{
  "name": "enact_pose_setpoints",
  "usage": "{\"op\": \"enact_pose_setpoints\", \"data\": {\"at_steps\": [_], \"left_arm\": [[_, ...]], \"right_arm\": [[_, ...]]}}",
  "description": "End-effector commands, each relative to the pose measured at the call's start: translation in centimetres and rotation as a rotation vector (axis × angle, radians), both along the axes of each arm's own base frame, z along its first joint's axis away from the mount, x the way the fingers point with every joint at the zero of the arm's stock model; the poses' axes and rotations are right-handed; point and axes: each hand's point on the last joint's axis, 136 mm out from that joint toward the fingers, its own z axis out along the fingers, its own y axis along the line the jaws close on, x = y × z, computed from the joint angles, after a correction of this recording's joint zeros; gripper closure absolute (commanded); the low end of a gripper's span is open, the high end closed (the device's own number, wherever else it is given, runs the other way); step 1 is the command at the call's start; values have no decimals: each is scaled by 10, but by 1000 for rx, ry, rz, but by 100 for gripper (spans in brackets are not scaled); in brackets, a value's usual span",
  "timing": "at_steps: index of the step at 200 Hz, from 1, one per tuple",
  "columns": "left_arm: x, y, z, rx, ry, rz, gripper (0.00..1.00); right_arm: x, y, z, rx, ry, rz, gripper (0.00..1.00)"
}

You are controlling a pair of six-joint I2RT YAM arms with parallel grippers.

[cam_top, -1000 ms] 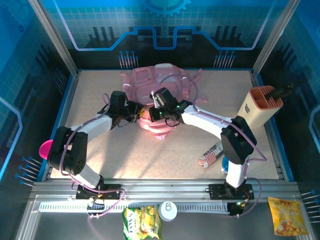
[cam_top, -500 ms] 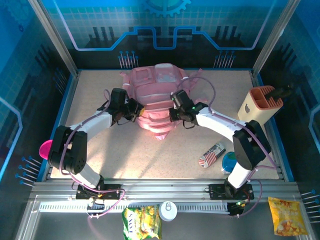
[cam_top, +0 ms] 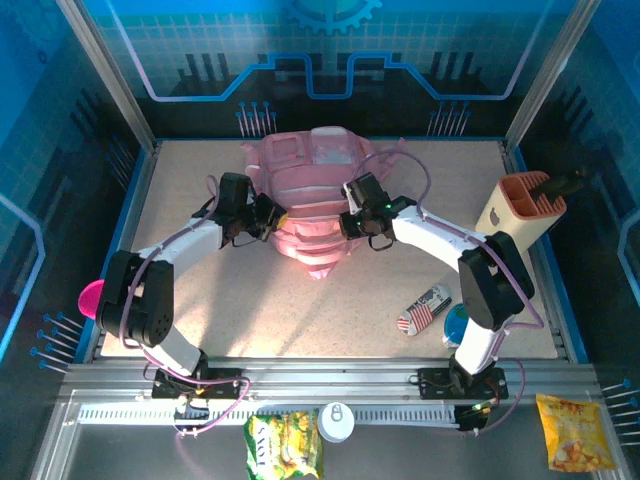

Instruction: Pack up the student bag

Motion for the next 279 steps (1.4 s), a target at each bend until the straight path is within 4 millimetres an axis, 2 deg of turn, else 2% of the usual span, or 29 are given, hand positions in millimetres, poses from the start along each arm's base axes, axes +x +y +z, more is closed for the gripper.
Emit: {"op": "enact_pose_setpoints", "data": {"at_steps": [1,42,62,85,121,145,168,193,223,248,262,279], "left_arm": [[13,-5,24,-24,-87,-31,100],[10,-4,21,-27,-81,-27,100],[11,-3,22,-19,-84,-24,100],[11,3,22,0,-87,-13,100],[7,8,16,28,-67,-16,100],[6,5,11,30,-60,-42,100],[12,4,10,75,-59,-84,100],[24,16,12,163,-64,-100,97],[33,43,18,229,-66,-48,78],[23,63,24,245,-49,7,59],[15,65,30,207,-52,27,50],[6,63,40,171,-57,41,46]], "right_arm": [[4,-1,-1,-9,20,3,76],[11,2,-1,-2,12,-8,76],[13,-2,-1,-19,2,-29,86],[16,-22,0,-79,-23,-91,95],[16,-70,6,-142,-25,-226,100],[5,-77,12,-130,0,-209,100],[-10,-60,22,-41,6,-127,100],[-25,-26,39,85,-12,4,100],[-32,18,54,183,-20,119,100],[-30,52,61,226,-23,177,100],[-28,71,65,253,-23,208,100],[-27,92,71,285,-28,244,100]]}}
